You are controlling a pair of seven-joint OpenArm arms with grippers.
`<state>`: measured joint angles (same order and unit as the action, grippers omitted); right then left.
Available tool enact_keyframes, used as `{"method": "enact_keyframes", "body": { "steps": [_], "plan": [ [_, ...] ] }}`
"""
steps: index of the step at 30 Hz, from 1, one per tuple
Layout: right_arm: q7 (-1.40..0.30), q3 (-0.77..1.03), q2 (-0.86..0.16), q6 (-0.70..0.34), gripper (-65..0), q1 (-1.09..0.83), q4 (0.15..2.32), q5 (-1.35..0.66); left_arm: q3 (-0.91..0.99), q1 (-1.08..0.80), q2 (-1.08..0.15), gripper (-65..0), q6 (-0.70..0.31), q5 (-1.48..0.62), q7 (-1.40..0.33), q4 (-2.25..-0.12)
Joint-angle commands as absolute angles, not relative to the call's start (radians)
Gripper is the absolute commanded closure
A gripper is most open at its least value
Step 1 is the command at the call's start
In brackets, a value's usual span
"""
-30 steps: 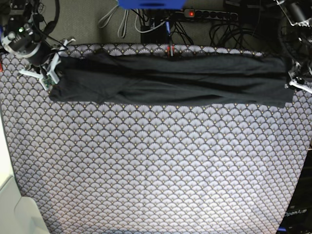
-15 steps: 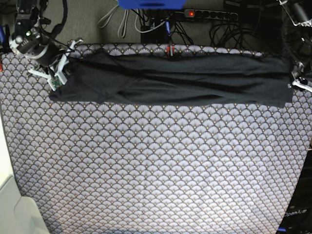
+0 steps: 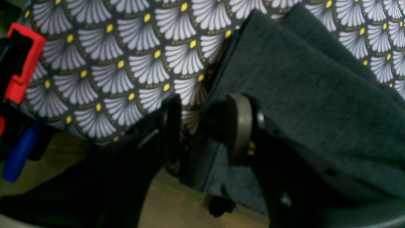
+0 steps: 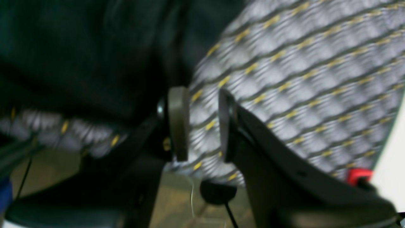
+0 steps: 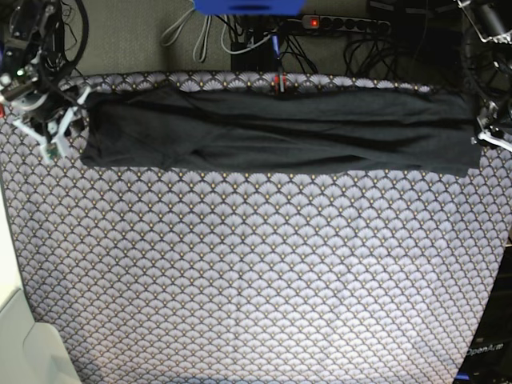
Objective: Fold the T-shirt properly
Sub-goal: 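Fold the sleeve up onto the shirt strip with the right gripper, then grip both ends of the folded strip with both grippers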
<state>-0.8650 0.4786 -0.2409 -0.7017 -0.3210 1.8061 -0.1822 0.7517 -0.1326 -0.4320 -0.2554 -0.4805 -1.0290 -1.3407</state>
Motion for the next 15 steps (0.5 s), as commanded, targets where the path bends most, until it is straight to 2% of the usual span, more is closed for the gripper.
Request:
{"method": "enact_keyframes", "body": {
  "steps": [1,5,9,15],
  "plan": [
    [-0.854,0.493,-0.254,-0.698,-17.3,-0.323,1.822,-0.189,0.759,-0.125,-0.455,-23.5,-0.255,-0.487,-1.017,-1.354],
    [-0.854,0.492,-0.249,-0.698,-17.3,-0.329,1.830,-0.191,0.759,-0.125,-0.452,-23.5,-0.255,-0.487,-1.017,-1.354],
    [-0.855,0.489,-0.203,-0.698,-17.5,-0.332,1.882,-0.188,0.759,-0.125,-0.450,-23.5,-0.255,-0.487,-1.017,-1.354],
    [-0.858,0.410,-0.185,-0.698,-17.7,-0.332,1.942,-0.185,0.759,-0.120,-0.447,-23.5,-0.255,-0.487,-1.017,-1.354]
  ]
}}
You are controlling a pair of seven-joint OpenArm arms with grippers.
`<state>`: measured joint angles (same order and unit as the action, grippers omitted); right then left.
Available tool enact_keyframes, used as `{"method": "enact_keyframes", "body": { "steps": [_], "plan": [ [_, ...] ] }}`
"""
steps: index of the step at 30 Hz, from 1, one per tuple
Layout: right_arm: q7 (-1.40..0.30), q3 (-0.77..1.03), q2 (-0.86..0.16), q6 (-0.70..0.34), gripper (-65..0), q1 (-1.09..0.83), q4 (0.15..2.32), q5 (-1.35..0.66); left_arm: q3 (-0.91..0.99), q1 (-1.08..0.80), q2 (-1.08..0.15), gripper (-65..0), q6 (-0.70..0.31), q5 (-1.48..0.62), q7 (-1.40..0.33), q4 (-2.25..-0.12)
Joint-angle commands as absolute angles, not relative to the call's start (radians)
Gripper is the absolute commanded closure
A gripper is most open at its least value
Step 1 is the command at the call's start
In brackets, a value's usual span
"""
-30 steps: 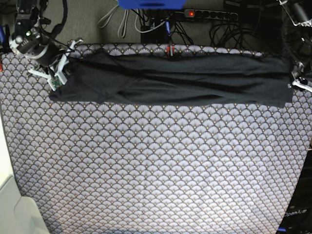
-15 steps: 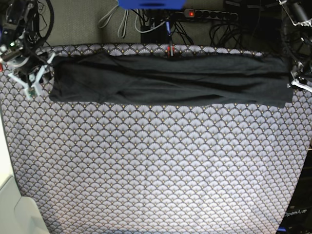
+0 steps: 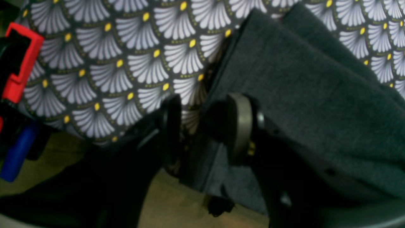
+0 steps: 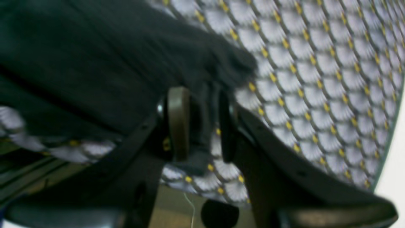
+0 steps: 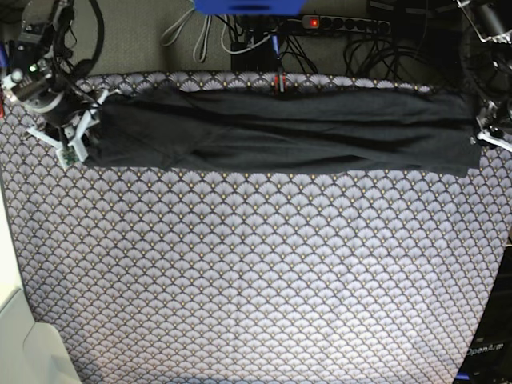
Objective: Fold the T-shirt properly
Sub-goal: 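Grip both ends of the folded strip with both grippers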
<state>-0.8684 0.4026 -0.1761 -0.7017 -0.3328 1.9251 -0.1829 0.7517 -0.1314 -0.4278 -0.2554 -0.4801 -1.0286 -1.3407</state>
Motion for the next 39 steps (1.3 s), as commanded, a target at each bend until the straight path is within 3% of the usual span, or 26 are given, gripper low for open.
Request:
{"method": "enact_keyframes", "body": {
  "steps": [1,17,22,28,34,39],
  "plan": [
    [-0.872,0.403,-0.185,-0.698,-17.7,-0.331,1.942,-0.185,0.759,-0.119,-0.447,-23.5,-0.255,-0.487,-1.017,-1.354],
    [-0.903,0.349,-0.189,-0.698,-17.7,-0.320,1.942,-0.185,0.753,-0.120,-0.435,-23.4,-0.254,-0.432,-1.015,-1.357],
    [-0.903,0.349,-0.191,-0.698,-17.7,-0.320,1.942,-0.185,0.668,-0.113,-0.433,-23.4,-0.255,-0.283,-1.015,-1.360],
    [-0.903,0.349,-0.191,-0.698,-17.7,-0.320,1.940,-0.185,0.605,-0.090,-0.432,-23.7,-0.255,-0.292,-1.013,-1.354],
    [-0.903,0.349,-0.193,-0.698,-17.7,-0.320,1.940,-0.185,0.605,-0.085,-0.432,-38.8,-0.254,-0.297,-1.013,-1.354],
    [-0.903,0.349,-0.193,-0.698,-17.7,-0.320,1.940,-0.185,0.604,-0.085,-0.432,-40.9,-0.255,-0.298,-1.013,-1.354]
  ]
}}
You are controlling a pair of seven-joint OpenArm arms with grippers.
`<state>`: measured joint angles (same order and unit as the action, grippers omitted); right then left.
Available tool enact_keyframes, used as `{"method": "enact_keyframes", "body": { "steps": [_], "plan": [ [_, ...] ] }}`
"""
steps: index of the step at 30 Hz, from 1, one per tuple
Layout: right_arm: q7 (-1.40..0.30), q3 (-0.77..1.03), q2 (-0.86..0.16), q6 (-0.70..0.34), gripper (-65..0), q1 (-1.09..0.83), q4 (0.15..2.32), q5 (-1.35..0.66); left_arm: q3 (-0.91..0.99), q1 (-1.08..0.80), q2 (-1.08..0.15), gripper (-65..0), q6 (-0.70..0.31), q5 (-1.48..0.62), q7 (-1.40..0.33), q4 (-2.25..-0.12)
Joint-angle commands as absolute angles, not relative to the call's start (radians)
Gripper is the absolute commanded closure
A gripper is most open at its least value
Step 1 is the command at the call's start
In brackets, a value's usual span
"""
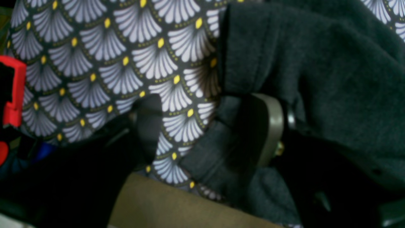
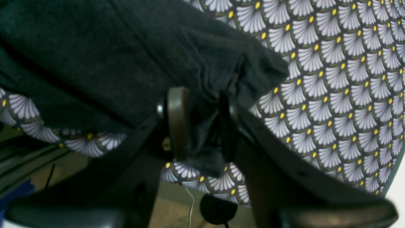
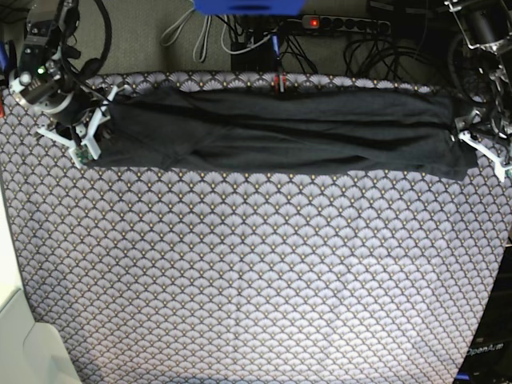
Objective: Fold the T-shirt properly
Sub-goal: 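Grip both ends of the folded strip with both grippers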
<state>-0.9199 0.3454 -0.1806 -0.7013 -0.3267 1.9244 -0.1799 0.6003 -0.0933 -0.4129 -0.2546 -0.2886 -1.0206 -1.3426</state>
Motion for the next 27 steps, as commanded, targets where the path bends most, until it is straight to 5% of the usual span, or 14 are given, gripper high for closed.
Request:
{"method": "enact_keyframes", "body": {
  "steps": [1,7,15,27],
  "plan": [
    [-0.903,0.349,-0.193,-0.698,-17.7,-0.320,1.940,-0.185,0.604,-0.085,-0.432,-40.9,-0.255,-0.298,-1.013,-1.354],
    [-0.903,0.349,-0.193,-0.698,-17.7,-0.320,1.940,-0.185,0.611,-0.091,-0.437,-40.8,-0.272,-0.300,-1.013,-1.365],
    [-0.903,0.349,-0.193,-0.698,-17.7,-0.320,1.940,-0.185,0.736,-0.087,-0.430,-40.7,-0.484,-0.300,-1.015,-1.356],
    [-0.905,0.349,-0.193,-0.698,-17.7,-0.320,1.940,-0.185,0.736,-0.067,-0.406,-40.7,-0.489,-0.297,-1.013,-1.353]
  ]
}}
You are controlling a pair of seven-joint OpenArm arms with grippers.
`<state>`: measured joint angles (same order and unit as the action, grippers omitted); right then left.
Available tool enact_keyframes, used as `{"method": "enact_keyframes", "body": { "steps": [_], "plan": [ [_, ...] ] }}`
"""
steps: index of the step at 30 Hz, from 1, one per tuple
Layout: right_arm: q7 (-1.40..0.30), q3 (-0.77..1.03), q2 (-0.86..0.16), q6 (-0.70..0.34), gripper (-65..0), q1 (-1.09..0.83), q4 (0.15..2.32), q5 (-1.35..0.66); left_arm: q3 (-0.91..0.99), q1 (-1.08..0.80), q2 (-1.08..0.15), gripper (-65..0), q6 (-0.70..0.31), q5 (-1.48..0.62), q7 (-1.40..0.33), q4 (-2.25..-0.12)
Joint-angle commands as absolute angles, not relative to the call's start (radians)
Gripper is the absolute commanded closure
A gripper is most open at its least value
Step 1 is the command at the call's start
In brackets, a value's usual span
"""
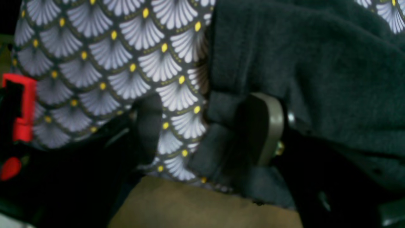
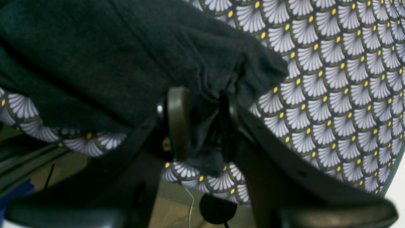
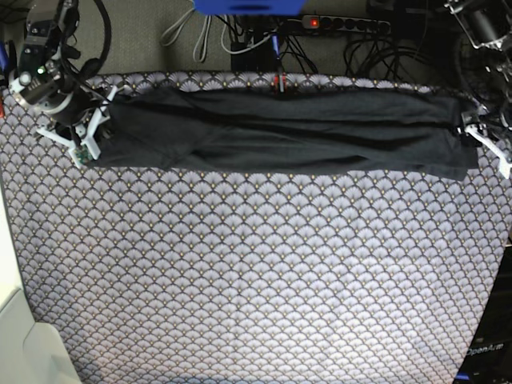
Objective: Fold the T-shirt properly
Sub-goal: 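Grip both ends of the folded strip with both grippers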
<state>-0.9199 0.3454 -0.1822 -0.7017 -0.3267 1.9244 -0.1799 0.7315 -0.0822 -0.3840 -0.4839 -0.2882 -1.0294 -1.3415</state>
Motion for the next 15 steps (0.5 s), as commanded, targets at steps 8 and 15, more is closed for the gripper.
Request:
{"method": "enact_keyframes", "body": {
  "steps": [8,15],
  "plan": [
    [-0.906,0.349,-0.193,-0.698,-17.7,-0.320,1.940,-0.185,0.734,-0.016,-0.404,-40.7,-0.489,-0.298,-1.013,-1.225],
    [-0.906,0.349,-0.194,-0.698,-17.7,-0.320,1.940,-0.185,0.733,-0.016,-0.401,-40.8,-0.490,-0.300,-1.013,-1.185]
  ]
}}
